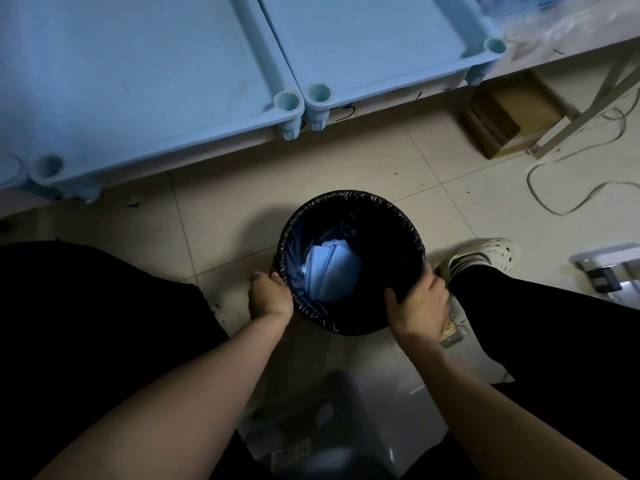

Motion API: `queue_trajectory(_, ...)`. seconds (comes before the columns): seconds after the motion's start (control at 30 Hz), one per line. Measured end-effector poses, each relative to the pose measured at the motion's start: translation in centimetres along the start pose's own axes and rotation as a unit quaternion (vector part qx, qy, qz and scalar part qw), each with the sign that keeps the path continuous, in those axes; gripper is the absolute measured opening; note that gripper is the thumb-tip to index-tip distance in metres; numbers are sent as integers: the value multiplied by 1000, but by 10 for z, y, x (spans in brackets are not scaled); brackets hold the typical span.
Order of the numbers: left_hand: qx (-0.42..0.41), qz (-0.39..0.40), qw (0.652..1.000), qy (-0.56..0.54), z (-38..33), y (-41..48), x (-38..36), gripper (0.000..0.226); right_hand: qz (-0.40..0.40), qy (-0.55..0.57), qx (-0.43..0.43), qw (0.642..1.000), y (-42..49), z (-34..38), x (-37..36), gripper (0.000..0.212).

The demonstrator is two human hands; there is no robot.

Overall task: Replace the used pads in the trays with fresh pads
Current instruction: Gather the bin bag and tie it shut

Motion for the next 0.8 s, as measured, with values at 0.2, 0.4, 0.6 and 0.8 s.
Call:
queue_trajectory(0.2,22,-3,993,-119,9,-3,6,17,141,-188,434,870,-62,57,-17,66)
queue_trajectory(0.4,34,52,986,-156,7,-3,5,12,218,-293,373,853,-78,65,-39,62)
queue_trajectory(0.6,119,122,930,-325,-1,-10,3,6,192,-324,382,844,-70,63,-34,65)
queue_trajectory(0.8,155,200,897,-361,-5,-4,2,3,193,-316,395,841,-61,58,-32,67)
Point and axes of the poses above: each hand's wrist, its own y-axis towards the middle knuckle, its own x-axis out of the back of the hand, z = x × y, the point moved 5 cm from there along y, towards the middle knuckle, and after that the axes turned 11 degrees about -x, right-handed, at the moved point
